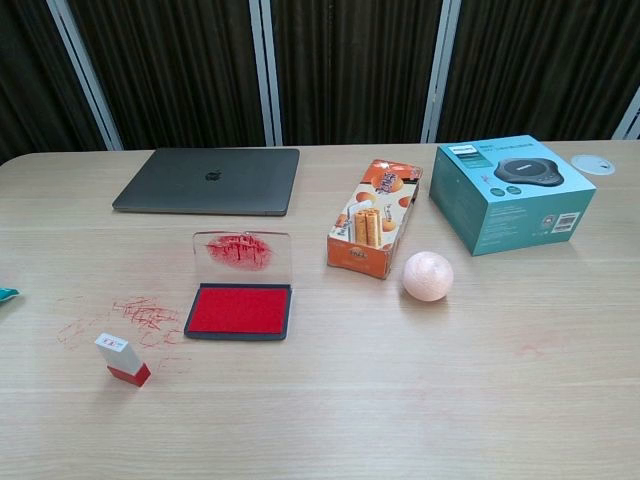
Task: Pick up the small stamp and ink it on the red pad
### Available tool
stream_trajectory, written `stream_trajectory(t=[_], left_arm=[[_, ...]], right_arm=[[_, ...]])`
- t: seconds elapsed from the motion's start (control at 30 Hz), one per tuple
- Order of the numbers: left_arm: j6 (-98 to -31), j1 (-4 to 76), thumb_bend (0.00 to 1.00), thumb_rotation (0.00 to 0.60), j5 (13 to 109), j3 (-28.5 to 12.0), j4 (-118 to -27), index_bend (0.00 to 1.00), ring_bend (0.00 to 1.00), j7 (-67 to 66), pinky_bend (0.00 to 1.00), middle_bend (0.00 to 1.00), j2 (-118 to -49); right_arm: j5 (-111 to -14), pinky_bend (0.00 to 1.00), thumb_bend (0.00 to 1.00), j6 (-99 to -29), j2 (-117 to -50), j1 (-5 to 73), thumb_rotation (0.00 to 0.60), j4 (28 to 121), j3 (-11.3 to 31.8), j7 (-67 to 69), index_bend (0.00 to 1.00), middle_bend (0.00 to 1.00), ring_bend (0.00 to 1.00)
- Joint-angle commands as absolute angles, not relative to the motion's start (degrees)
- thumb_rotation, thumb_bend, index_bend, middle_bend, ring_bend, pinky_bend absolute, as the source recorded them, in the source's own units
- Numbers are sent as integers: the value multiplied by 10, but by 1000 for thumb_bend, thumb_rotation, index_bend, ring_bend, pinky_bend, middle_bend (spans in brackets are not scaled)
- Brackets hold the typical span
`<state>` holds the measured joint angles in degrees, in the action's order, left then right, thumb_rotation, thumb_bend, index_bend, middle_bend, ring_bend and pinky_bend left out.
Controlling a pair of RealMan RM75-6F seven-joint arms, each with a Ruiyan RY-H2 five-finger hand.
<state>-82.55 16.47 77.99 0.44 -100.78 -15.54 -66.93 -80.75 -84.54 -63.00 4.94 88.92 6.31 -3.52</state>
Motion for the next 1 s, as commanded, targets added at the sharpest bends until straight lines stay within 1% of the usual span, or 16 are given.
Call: stream_trajectory(t=[0.03, 0.13, 0.17, 0.2, 0.23, 0.27, 0.3, 0.33, 0.37, 0.43, 0.5, 0.6, 0.77, 0.87, 0.93, 1.0], left_arm=[[-821, 164, 0, 600, 785, 1, -998, 0, 0, -149, 0, 0, -670], [-815, 165, 0, 600, 794, 1, -990, 0, 4, -140, 13, 0, -672], [-811, 167, 0, 600, 801, 2, -986, 0, 21, -135, 38, 0, -673], [-808, 169, 0, 600, 809, 3, -983, 0, 74, -130, 113, 0, -673], [-802, 173, 0, 600, 822, 6, -978, 0, 171, -120, 234, 0, -675], [-798, 176, 0, 600, 834, 8, -974, 0, 255, -113, 323, 0, -676], [-793, 180, 0, 600, 844, 10, -969, 0, 386, -108, 453, 0, -679], [-784, 187, 0, 600, 860, 13, -961, 2, 510, -105, 558, 0, -684], [-775, 194, 0, 600, 870, 15, -957, 9, 581, -105, 612, 0, -689], [-749, 211, 0, 600, 884, 16, -945, 57, 743, -116, 731, 7, -704], [-727, 229, 0, 600, 898, 14, -932, 117, 824, -132, 797, 52, -724], [-696, 250, 0, 600, 910, 15, -909, 186, 871, -144, 843, 142, -753], [-655, 270, 8, 600, 909, 16, -873, 245, 883, -157, 854, 248, -787], [-642, 275, 65, 600, 906, 17, -852, 294, 885, -155, 853, 299, -804], [-637, 276, 133, 600, 905, 19, -840, 330, 886, -149, 853, 335, -814], [-633, 278, 177, 600, 907, 23, -830, 362, 885, -142, 853, 367, -823]], right_arm=[[-808, 0, 0, -846, -630, 49, 600, 891, 63, -38, 0, 0, 0], [-808, 0, 0, -846, -630, 48, 600, 892, 62, -41, 0, 0, 0], [-808, 0, 0, -846, -630, 48, 600, 892, 62, -42, 0, 0, 0], [-808, 0, 0, -846, -630, 48, 600, 893, 62, -43, 0, 0, 0], [-809, 0, 0, -847, -630, 48, 600, 893, 62, -43, 0, 0, 0], [-809, 0, 0, -847, -630, 48, 600, 893, 62, -44, 0, 0, 0], [-808, 0, 0, -847, -630, 48, 600, 894, 63, -44, 0, 0, 0], [-808, 0, 0, -848, -630, 48, 600, 894, 63, -45, 0, 0, 0], [-808, 0, 0, -847, -631, 48, 600, 895, 64, -45, 0, 0, 0], [-806, 0, 0, -845, -631, 49, 600, 894, 63, -47, 0, 0, 0], [-803, 0, 0, -840, -632, 50, 600, 890, 63, -50, 0, 0, 0], [-794, 0, 0, -836, -632, 49, 600, 886, 65, -47, 0, 0, 0], [-790, 0, 0, -836, -628, 47, 600, 883, 67, -38, 0, 0, 0], [-789, 0, 0, -834, -628, 46, 600, 883, 66, -37, 0, 0, 0], [-789, 0, 0, -833, -627, 46, 600, 883, 65, -39, 0, 0, 0], [-789, 0, 0, -832, -627, 46, 600, 885, 65, -40, 0, 0, 0]])
